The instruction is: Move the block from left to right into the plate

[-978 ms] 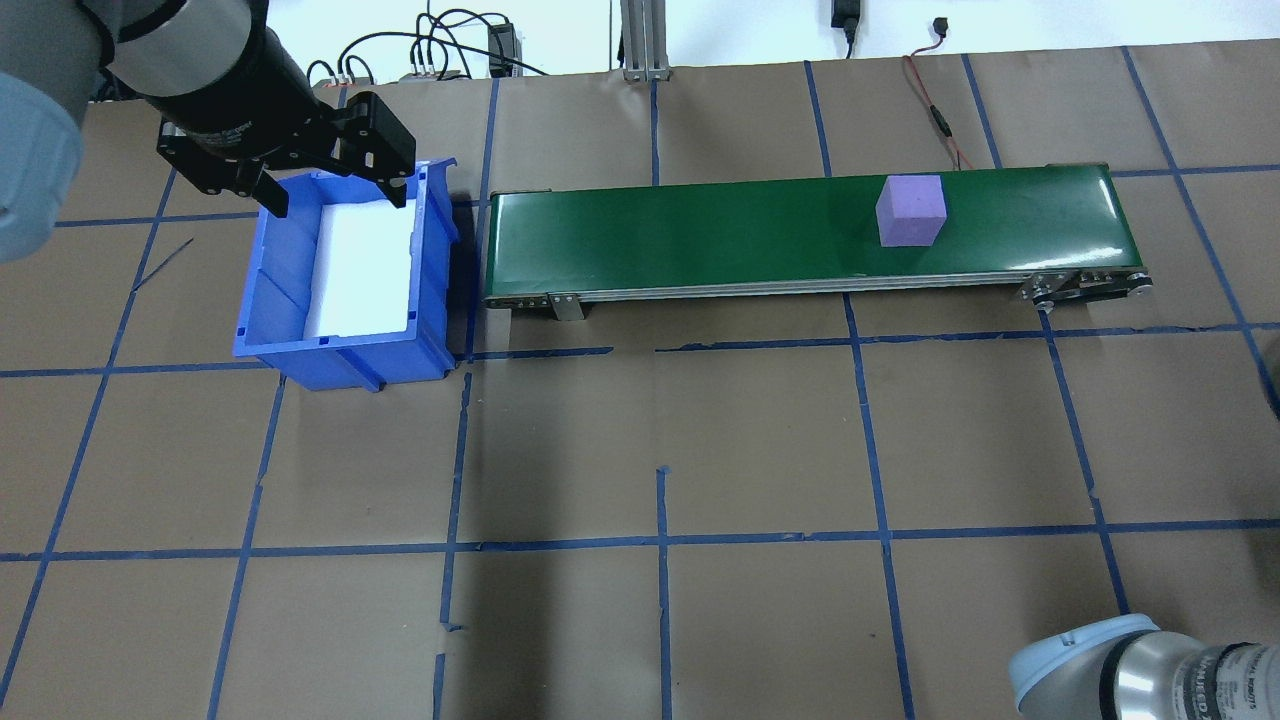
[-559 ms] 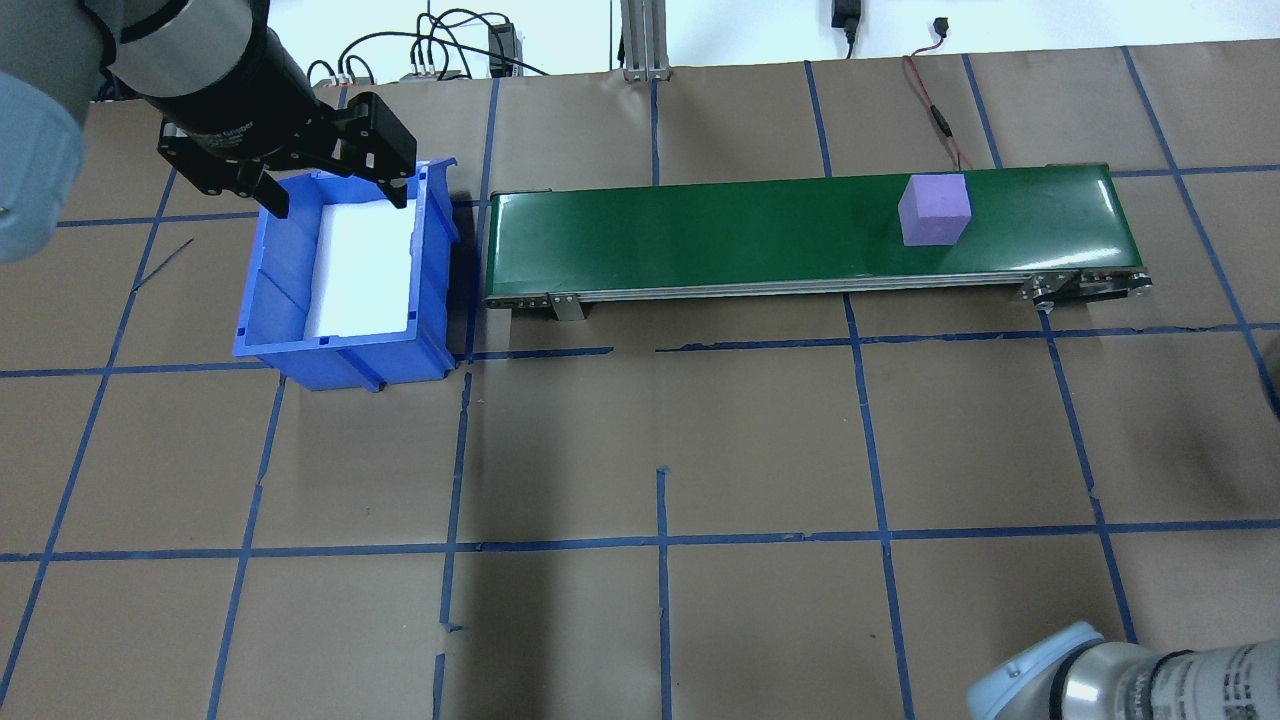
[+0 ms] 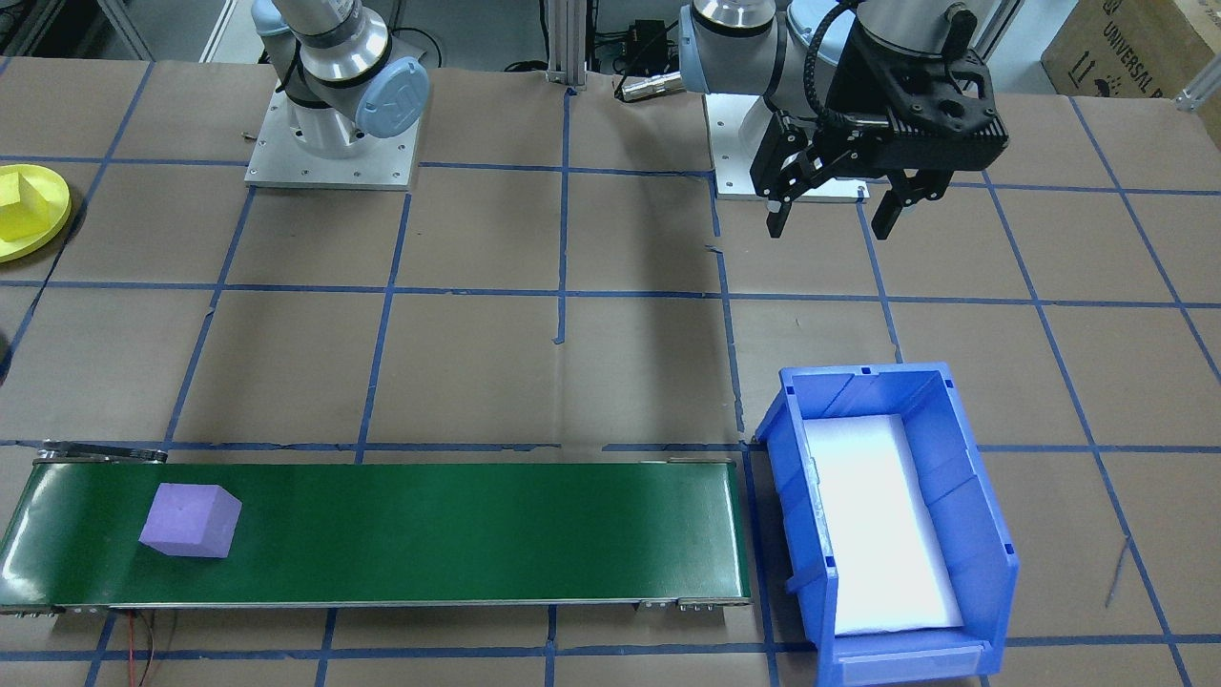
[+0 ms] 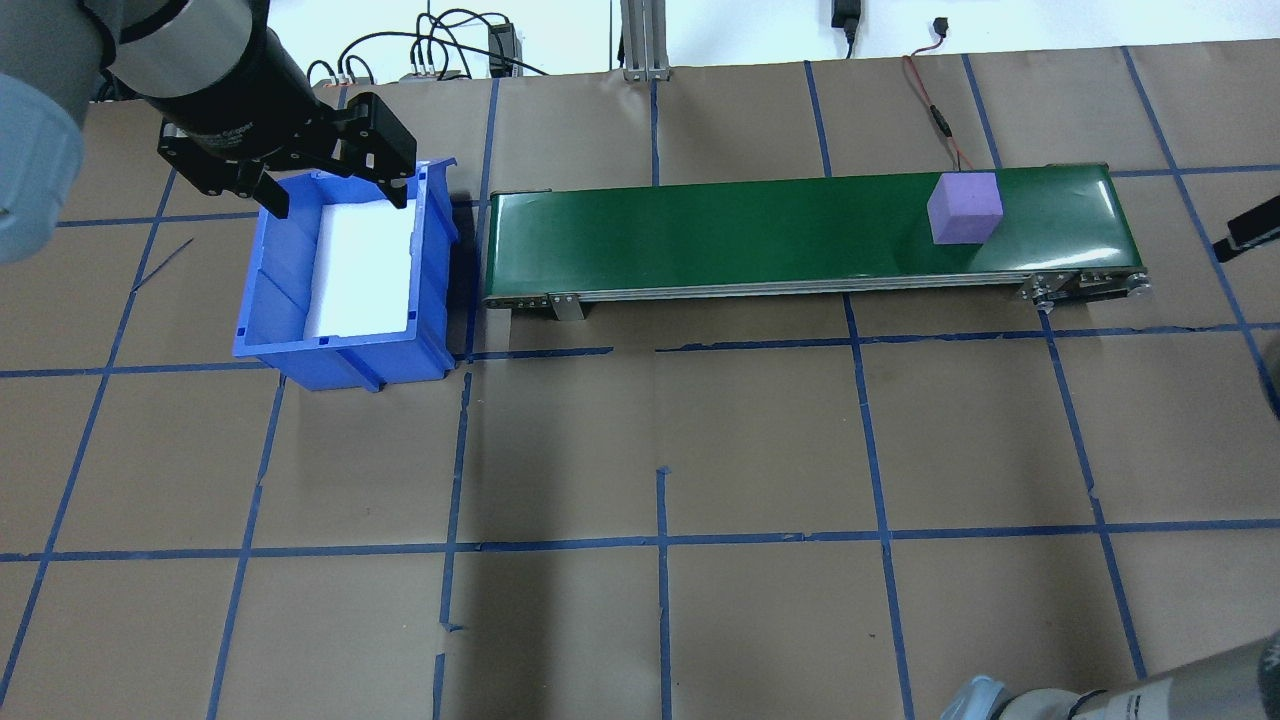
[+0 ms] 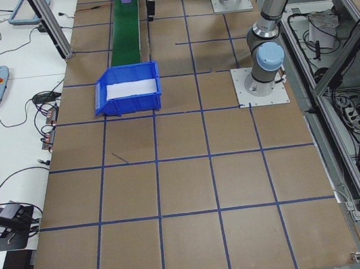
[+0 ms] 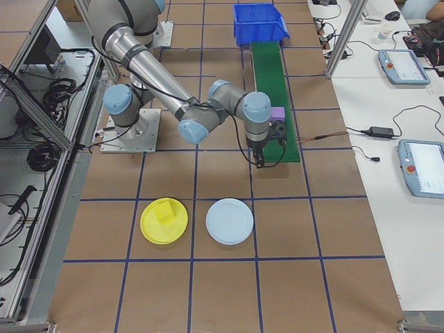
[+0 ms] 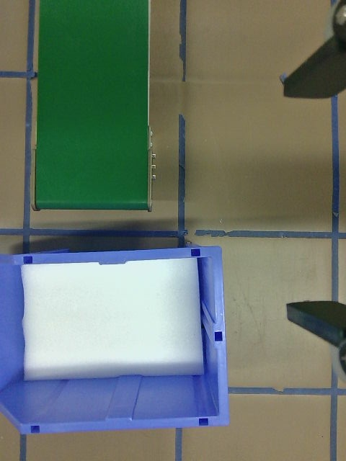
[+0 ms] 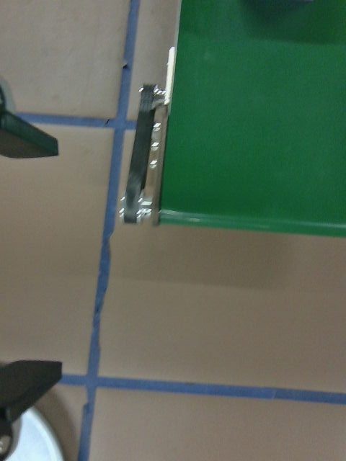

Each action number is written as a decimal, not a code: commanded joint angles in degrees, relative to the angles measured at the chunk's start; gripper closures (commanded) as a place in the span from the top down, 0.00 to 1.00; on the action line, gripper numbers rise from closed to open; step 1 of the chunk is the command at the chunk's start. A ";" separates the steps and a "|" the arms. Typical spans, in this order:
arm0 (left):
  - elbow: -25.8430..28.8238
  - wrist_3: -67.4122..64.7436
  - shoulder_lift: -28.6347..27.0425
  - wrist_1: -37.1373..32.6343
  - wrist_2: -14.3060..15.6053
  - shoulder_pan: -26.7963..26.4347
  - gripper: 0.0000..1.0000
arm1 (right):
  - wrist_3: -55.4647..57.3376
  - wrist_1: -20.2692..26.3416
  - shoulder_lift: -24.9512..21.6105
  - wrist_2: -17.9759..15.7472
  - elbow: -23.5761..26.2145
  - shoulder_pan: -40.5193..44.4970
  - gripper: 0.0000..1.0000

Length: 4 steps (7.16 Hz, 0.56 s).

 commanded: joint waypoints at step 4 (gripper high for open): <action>0.00 0.00 0.01 0.00 0.00 0.00 1.00 | 23.37 1.22 8.87 12.37 -8.11 7.98 1.00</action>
